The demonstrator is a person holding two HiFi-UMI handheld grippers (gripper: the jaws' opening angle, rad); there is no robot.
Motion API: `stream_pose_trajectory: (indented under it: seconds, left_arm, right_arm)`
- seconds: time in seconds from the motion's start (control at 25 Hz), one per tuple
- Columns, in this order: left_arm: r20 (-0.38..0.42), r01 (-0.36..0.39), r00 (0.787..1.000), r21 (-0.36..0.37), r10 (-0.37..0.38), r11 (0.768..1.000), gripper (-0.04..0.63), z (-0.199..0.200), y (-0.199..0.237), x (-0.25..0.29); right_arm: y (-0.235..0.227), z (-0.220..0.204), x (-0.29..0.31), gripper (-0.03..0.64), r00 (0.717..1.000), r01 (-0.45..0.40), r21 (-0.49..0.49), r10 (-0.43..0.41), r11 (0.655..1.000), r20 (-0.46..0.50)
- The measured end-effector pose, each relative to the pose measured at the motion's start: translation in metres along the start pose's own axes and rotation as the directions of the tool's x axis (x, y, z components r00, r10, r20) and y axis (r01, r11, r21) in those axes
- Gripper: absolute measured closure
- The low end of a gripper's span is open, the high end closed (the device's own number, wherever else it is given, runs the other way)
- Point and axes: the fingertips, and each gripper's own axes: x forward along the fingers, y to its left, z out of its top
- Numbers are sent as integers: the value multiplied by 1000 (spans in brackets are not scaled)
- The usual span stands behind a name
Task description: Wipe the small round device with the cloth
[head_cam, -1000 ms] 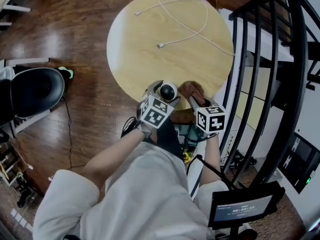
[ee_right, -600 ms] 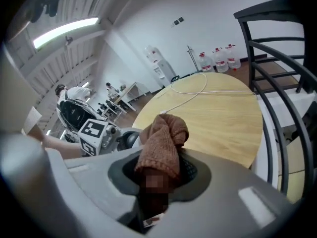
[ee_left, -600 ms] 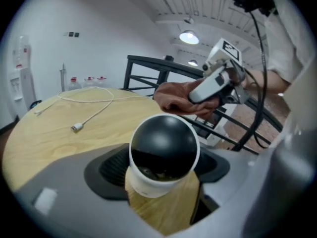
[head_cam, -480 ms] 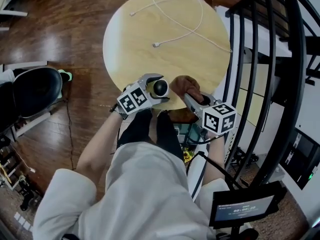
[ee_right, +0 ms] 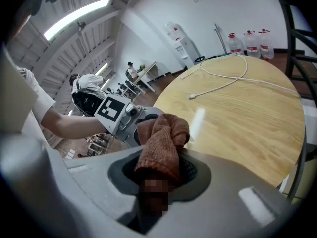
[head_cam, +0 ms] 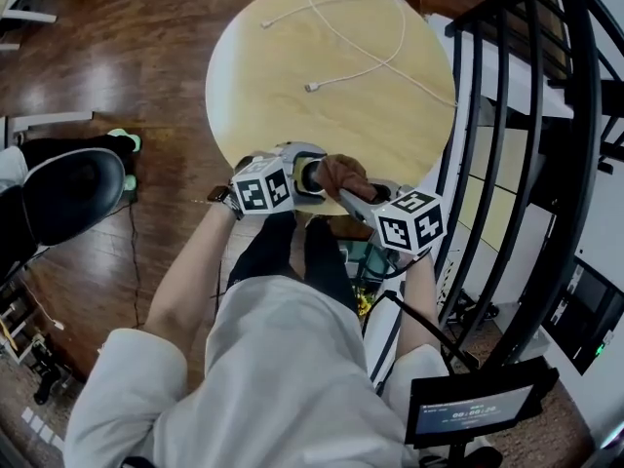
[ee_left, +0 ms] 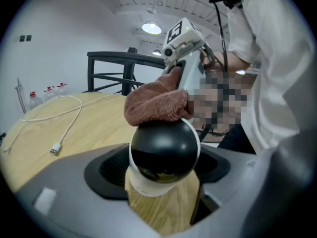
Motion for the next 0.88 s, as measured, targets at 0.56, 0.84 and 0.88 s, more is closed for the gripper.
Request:
stream_pose_trajectory:
  seconds: [0.56,0.84,0.88]
  left_arm:
    - [-20,-1,1000,-2,1,1000,207,-7,1,3]
    - [-28,3,1000,4,-3,1000,207,-4,-1,3]
    - [-31,3,1000,5,-3,1000,207,-4,-2,3]
  right_arm:
    - [-27,-3,23,529,988,117,-21,-119,993,-101]
    - [-35,-12,27,529,978,142,-18,-143,990,-149]
    - [-37,-14,29,529,974,154,-27,-156,988,-165]
